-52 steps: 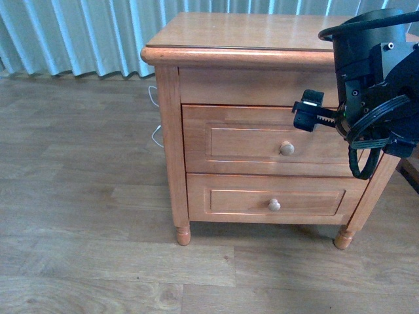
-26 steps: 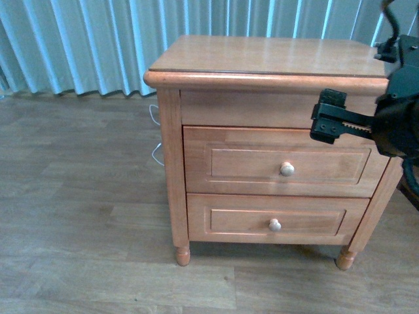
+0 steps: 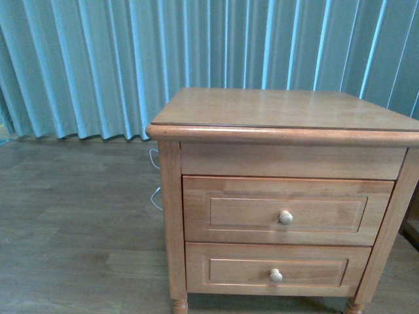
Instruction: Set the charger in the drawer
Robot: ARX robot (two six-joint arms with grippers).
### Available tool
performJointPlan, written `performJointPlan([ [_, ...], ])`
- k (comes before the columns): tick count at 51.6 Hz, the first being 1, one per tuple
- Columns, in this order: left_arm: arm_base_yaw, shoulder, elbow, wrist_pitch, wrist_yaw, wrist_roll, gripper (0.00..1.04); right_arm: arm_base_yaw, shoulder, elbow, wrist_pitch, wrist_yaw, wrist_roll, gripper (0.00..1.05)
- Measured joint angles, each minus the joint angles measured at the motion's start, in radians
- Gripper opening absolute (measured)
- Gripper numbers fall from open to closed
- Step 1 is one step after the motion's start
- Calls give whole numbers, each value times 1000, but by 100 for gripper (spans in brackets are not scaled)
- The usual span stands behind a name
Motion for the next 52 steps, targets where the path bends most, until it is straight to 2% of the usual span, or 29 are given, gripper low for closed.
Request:
performJointPlan([
  [9,0,0,0,0,0,0,99,-63,-301,-64,-192,-118,-5,97],
  [16,0,0,0,0,0,0,99,-101,-511,-122,-341,-114,17,97],
  [32,0,0,0,0,0,0,99,-106,-564,-142,-343,-76,15,96],
  [36,0,0,0,0,0,0,99,-106,-626,-247,-121,34,-103,83],
  [39,0,0,0,0,0,0,99,-108,-673,-315,-6,57,-179,70],
  [45,0,0,0,0,0,0,99,-108,-729,-411,36,56,-251,38],
  [52,0,0,0,0,0,0,99,-108,-768,-463,45,57,-261,13],
])
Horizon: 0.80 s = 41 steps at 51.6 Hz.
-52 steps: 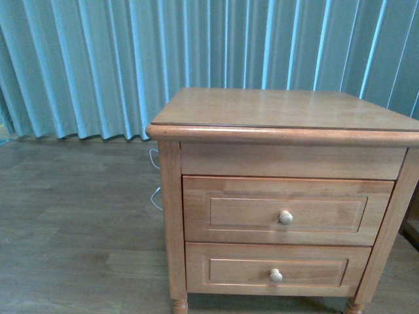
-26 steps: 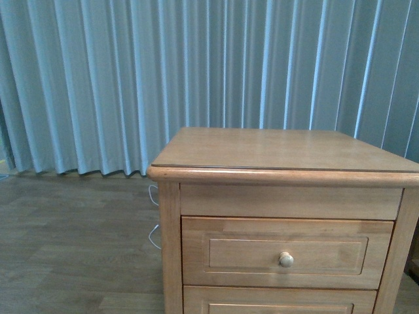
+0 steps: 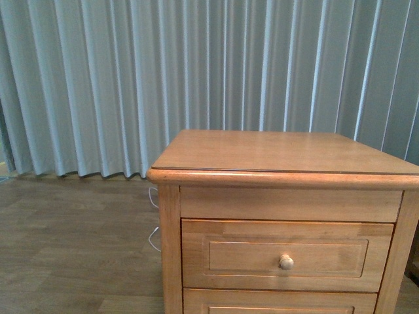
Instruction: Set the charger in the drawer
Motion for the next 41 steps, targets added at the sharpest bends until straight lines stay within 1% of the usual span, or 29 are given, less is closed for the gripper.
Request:
performJointPlan([
  [3,0,0,0,0,0,0,99,0,-16,-14,3,-1,-2,3],
  [4,0,0,0,0,0,0,99,0,-21,-18,4,-1,-7,1],
  [7,0,0,0,0,0,0,99,0,-35,-33,4,-1,-6,2],
  [11,0,0,0,0,0,0,99,0,-113,-46,-83,-1,-7,2],
  [13,0,0,0,0,0,0,99,0,-144,-60,-95,-2,-7,2],
  [41,0,0,0,0,0,0,99,0,-228,-127,-85,-1,-7,2],
])
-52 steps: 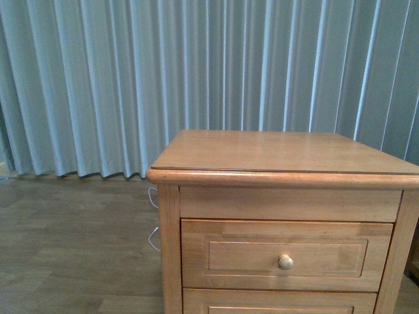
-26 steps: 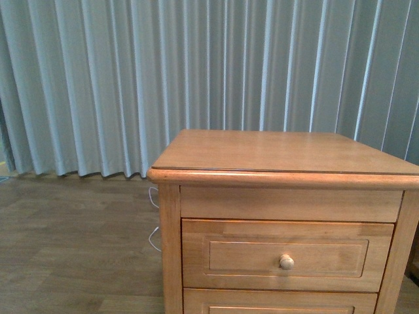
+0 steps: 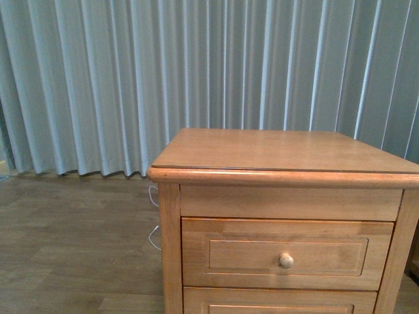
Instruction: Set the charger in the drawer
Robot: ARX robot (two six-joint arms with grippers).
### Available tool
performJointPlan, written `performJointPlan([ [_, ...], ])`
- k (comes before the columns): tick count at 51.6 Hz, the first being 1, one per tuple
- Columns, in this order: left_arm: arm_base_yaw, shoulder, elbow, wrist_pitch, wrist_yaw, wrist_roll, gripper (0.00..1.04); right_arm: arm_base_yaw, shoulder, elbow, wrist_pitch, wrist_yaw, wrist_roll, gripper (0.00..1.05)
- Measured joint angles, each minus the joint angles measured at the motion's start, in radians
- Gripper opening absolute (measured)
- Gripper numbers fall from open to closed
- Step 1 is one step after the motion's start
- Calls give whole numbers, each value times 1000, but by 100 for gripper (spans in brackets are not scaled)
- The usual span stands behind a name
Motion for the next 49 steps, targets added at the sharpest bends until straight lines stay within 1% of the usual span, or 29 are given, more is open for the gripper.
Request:
performJointPlan([
  [5,0,0,0,0,0,0,99,0,-17,-27,0,0,0,2],
  [22,0,0,0,0,0,0,99,0,-19,-27,0,0,0,2],
  [23,0,0,0,0,0,0,99,0,-19,-27,0,0,-2,3],
  [35,0,0,0,0,0,0,99,0,-19,-27,0,0,-1,45],
  [36,0,0,0,0,0,0,99,0,-19,-27,0,0,-1,47],
  [49,0,0,0,0,0,0,99,0,-19,-27,0,0,-1,93],
])
